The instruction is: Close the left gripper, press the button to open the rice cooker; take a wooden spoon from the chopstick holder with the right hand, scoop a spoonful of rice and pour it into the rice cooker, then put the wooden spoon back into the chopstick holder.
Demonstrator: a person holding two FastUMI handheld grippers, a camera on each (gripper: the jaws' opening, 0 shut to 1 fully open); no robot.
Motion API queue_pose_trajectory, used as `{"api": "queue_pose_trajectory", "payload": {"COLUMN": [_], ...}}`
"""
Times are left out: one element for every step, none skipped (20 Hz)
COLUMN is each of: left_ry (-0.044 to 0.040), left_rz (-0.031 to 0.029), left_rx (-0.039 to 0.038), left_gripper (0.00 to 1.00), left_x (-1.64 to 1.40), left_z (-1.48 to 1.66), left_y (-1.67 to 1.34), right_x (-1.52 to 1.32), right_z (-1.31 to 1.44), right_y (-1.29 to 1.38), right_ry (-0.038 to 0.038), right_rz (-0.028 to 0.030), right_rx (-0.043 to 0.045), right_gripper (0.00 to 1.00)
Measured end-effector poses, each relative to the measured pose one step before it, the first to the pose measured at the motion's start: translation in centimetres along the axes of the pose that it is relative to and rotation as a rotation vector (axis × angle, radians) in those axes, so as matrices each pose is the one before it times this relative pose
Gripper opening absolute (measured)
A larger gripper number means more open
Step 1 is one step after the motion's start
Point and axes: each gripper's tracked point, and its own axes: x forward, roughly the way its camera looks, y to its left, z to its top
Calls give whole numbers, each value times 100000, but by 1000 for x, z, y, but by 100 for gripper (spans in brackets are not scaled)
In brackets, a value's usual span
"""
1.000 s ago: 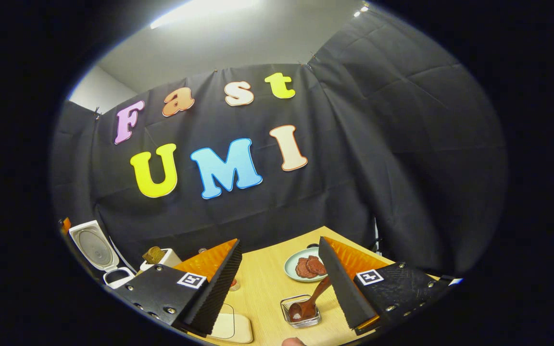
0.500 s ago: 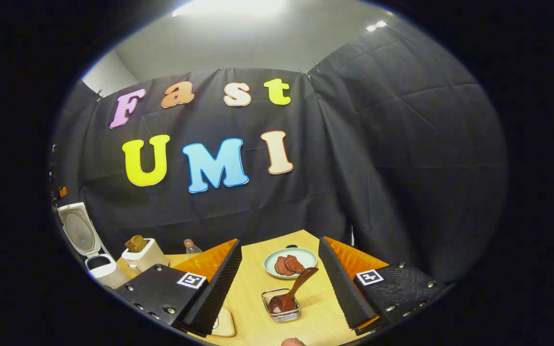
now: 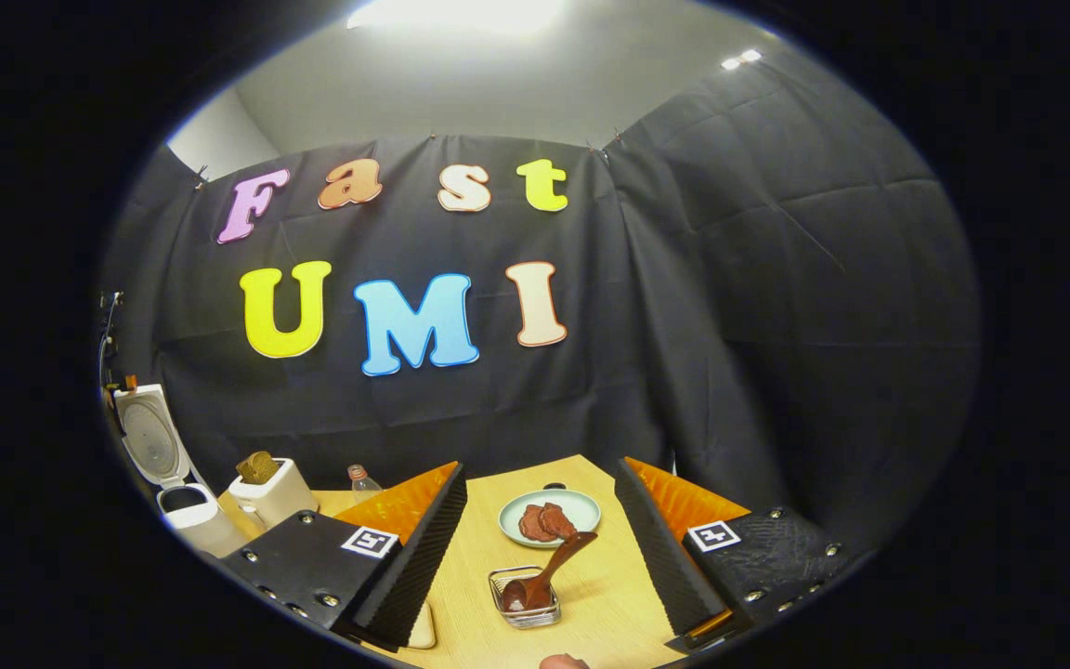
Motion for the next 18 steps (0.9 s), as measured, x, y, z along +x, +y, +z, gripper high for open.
{"api": "queue_pose_trajectory", "payload": {"left_ry": [397, 875, 368, 397, 682, 406, 71, -186, 521, 376, 624, 706, 1213, 2470, 3181, 3060, 1750, 669], "left_rz": [-418, -658, -678, -989, -510, 312, 448, 53, -131, -191, 36, -19, -348, -978, -737, -765, -997, -194], "left_rx": [-400, -450, -303, -278, -481, -492, -167, -177, -258, -384, -492, -525, -994, -1445, -2255, -1673, -1017, 74], "left_gripper": [96, 96, 97, 96, 96, 96, 95, 96, 95, 97, 95, 96, 96, 97, 95, 96, 98, 98], "left_x": [-479, -707, -761, -757, -924, -764, -897, -711, -845, -832, -533, -684, -756, -622, -627, -374, -234, -190], "left_z": [38, -47, -231, -369, -321, -186, -268, -483, -464, -537, -413, -623, -924, -1201, -1671, -1615, -1358, -1174], "left_y": [-204, -354, -226, -402, -443, -298, -271, -364, -563, -600, -317, -461, -577, -602, -686, -682, -737, -518], "right_x": [121, 241, 224, 307, 306, -60, 327, 322, 386, 217, 112, 134, 38, 7, 91, -18, -63, 62], "right_z": [110, 104, 213, 134, 186, 728, 9, -69, -41, -20, -35, 169, 128, 30, 63, -87, -44, -107], "right_y": [263, 88, 100, 77, 145, 797, -21, -104, -114, -118, -254, -399, -471, -411, -401, -504, -430, -409], "right_ry": [7, -206, -163, 176, -10, 478, 321, 388, 347, 737, 588, -104, -166, -110, 72, 209, 209, 112], "right_rz": [1703, 1514, 1545, 1494, 1928, 1808, 1737, 1570, 1588, 1349, 1001, 785, 556, 527, 354, 304, 400, 245], "right_rx": [-712, -1065, -1326, -1163, -760, -399, -280, -390, -429, -460, -401, -283, -181, -59, -6, 25, -9, -157], "right_gripper": [98, 97, 97, 97, 98, 98, 98, 98, 98, 98, 98, 98, 98, 98, 98, 98, 98, 98]}}
